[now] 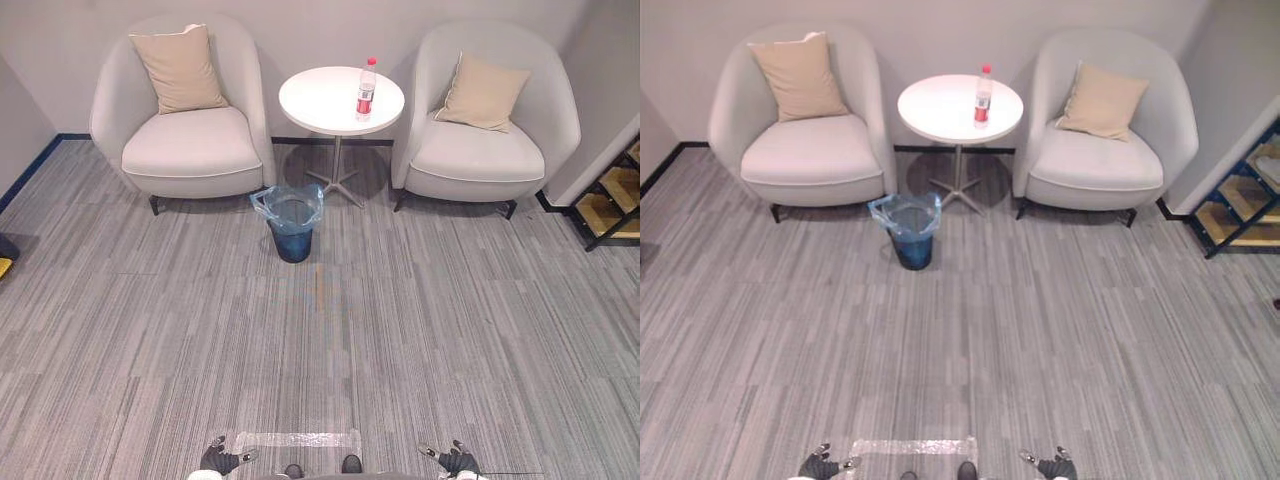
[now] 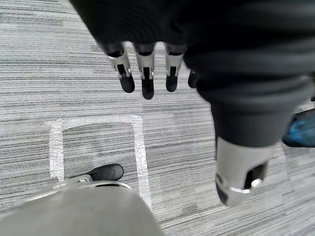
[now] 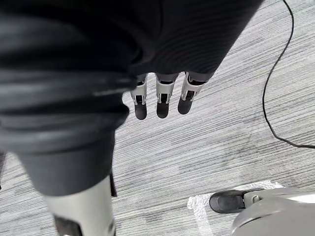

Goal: Gather rubbish on tea table into small bin, then transfer packed bag to large trash can.

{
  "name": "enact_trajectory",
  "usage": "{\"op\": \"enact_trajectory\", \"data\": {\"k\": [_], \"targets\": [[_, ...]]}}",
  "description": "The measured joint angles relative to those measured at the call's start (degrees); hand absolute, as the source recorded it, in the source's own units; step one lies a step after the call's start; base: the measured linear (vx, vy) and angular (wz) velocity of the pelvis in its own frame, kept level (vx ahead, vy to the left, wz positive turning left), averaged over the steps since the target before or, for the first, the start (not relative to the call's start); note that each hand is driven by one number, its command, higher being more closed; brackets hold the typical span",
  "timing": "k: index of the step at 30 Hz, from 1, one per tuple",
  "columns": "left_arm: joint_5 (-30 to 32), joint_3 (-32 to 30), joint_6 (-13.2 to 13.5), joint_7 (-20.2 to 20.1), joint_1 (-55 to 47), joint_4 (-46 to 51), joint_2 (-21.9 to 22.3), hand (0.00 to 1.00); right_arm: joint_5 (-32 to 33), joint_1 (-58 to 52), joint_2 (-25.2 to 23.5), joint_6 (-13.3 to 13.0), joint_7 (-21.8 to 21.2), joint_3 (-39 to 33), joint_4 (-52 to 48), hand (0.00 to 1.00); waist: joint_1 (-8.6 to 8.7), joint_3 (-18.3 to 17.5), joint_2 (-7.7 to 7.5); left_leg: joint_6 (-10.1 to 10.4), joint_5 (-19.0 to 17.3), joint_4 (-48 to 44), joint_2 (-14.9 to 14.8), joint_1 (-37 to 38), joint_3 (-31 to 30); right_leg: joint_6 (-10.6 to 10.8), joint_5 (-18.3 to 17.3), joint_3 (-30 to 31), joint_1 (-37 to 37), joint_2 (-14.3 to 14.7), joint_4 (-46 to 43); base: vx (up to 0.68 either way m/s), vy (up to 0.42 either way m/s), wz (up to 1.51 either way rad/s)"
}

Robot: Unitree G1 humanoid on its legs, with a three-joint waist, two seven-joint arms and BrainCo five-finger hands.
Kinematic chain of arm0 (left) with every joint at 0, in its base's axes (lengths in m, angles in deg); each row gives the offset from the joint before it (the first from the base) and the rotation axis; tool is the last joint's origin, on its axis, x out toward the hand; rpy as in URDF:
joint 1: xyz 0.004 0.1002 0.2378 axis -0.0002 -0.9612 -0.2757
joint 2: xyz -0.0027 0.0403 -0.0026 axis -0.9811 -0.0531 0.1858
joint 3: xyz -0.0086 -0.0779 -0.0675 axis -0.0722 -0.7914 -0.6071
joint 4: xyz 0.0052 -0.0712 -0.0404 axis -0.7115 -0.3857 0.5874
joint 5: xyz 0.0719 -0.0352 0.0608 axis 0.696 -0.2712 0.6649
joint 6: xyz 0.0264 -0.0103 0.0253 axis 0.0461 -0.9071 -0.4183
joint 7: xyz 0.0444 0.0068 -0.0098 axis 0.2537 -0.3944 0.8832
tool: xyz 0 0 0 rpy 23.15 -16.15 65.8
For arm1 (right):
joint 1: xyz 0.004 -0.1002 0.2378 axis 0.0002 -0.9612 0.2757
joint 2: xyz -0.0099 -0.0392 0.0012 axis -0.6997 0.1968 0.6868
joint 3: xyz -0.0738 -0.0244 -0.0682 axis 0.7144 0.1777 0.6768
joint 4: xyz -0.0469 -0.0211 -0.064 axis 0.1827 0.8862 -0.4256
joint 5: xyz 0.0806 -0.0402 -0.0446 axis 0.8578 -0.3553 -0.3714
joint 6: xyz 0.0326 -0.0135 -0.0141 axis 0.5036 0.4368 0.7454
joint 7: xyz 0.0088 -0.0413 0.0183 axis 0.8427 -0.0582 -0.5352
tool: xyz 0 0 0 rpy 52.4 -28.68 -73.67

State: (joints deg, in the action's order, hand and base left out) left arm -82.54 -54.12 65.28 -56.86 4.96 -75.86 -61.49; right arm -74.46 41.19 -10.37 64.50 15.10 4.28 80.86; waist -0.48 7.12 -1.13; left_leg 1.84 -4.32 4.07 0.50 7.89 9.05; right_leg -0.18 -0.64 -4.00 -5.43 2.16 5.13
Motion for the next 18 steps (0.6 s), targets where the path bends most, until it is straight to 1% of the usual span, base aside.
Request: {"op": "enact_trajectory", "data": {"k": [4, 9, 10, 11, 14, 16, 17, 18], "targets": [[0.0, -0.05, 0.0, -0.01, 0.32, -0.02, -0.18, 0.0, -0.13, 0.04, 0.0, 0.1, -0.13, -0.01, 0.0, 0.0, -0.22, 0.24, -0.28, -0.27, -0.17, -0.06, -0.04, -1.03, 1.53, -0.36, 0.47, 1.51, 1.61, 0.16, 0.19, -0.04, -0.008, -0.19], [-0.04, -0.12, -0.04, 0.0, 0.6, -0.02, -0.25, 0.0, -0.31, 1.29, 0.07, 0.27, -0.06, 0.35, -0.03, 0.0, -0.19, 0.73, -0.19, -0.49, -0.61, -0.36, -0.42, -2.01, 4.41, -0.03, 0.98, 4.13, 3.61, 0.63, -0.11, -0.02, -0.009, -0.34], [-0.05, -0.12, -0.05, 0.03, 0.7, 0.01, -0.25, 0.0, -1.59, 2.22, 0.18, 0.26, -0.04, 1.16, -0.17, 0.0, -0.22, 0.96, 0.02, -0.43, -1.49, -1.49, -1.04, -2.63, 6.04, 0.05, 0.4, 4.84, 4.65, 0.95, -1.31, -0.02, -0.019, -0.4], [-0.06, -0.11, -0.06, 0.07, 0.78, 0.01, -0.27, 0.0, -1.7, 2.29, 0.05, 0.26, -0.04, 1.23, -0.48, 0.0, -0.21, 0.97, 0.03, -0.4, -1.77, -1.98, -1.16, -2.94, 6.27, -0.02, 0.02, 4.78, 4.9, 0.95, -1.7, 0.02, -0.056, -0.36], [-0.11, -0.03, -0.08, 0.78, 1.78, 0.09, 0.09, 0.0, -1.68, 2.3, -0.63, 0.17, -0.11, 1.2, -2.45, 0.0, 0.11, 1.57, 0.86, 0.14, -3.27, -4.58, -2.02, -3.88, 6.2, -0.35, -2.67, 1.85, 6.51, 0.87, -5.22, 0.05, -0.064, 0.02], [-0.11, -0.06, -0.07, 0.95, 2.15, 0.1, 0.23, 0.0, -1.67, 2.21, -0.66, 0.16, -0.09, 1.16, -2.56, 0.0, 0.1, 1.63, 0.94, 0.9, -4.64, -6.52, -2.79, -3.93, 5.94, -0.83, -4.55, -0.27, 6.53, 0.87, -7.11, 0.08, -0.073, 0.16], [-0.11, -0.12, -0.07, 0.95, 2.27, 0.26, 0.18, 0.0, -1.57, 2.15, -0.81, 0.14, -0.08, 1.18, -2.55, 0.0, 0.06, 1.75, 0.76, 1.5, -6.11, -9.28, -3.49, -4.52, 5.95, -1.47, -6.06, -0.95, 6.43, 0.92, -8.42, 0.1, -0.101, 0.28], [-0.11, -0.24, -0.07, 0.89, 2.35, 0.73, -0.08, 0.0, -1.5, 2.14, -0.95, -0.04, -0.05, 1.21, -2.55, 0.0, 0.08, 1.85, 0.49, 2.42, -7.89, -15.21, -4.37, -6.92, 6.05, -2.0, -7.24, -1.61, 6.4, 0.84, -9.5, 0.1, -0.113, 0.27]]}}
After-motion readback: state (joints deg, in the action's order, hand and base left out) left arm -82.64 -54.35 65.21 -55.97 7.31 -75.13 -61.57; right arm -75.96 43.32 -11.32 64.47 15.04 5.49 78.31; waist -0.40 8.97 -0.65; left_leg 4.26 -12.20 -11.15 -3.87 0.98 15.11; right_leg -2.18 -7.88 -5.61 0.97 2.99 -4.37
